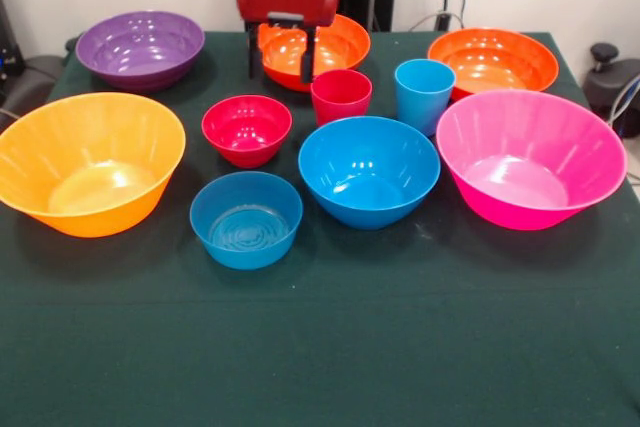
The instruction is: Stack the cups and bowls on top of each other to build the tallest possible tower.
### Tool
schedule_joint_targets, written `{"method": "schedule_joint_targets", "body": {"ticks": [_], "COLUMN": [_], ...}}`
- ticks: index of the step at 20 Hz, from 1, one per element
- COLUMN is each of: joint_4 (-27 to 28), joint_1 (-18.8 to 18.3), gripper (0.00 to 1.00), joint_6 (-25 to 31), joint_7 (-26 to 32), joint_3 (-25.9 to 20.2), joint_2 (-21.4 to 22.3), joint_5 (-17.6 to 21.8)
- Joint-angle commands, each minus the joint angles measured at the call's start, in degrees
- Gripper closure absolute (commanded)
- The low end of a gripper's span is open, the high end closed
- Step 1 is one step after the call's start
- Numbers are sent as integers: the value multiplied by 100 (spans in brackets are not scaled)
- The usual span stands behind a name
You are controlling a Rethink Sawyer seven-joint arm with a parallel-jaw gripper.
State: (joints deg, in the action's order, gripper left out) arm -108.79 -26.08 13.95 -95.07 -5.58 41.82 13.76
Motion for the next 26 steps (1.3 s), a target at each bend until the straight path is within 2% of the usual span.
{"method": "schedule_joint_targets", "body": {"ticks": [1,7,15,22,26], "joint_4": [553,589,678,592,443], "joint_1": [-203,-277,-175,-2,60], "gripper": [0,0,0,0,0], "joint_6": [654,425,10,-103,-359], "joint_7": [764,520,82,-197,-271], "joint_3": [-673,-745,-683,-629,-413], "joint_2": [-692,-878,-1186,-1169,-1218], "joint_5": [674,915,1054,969,1128]}}
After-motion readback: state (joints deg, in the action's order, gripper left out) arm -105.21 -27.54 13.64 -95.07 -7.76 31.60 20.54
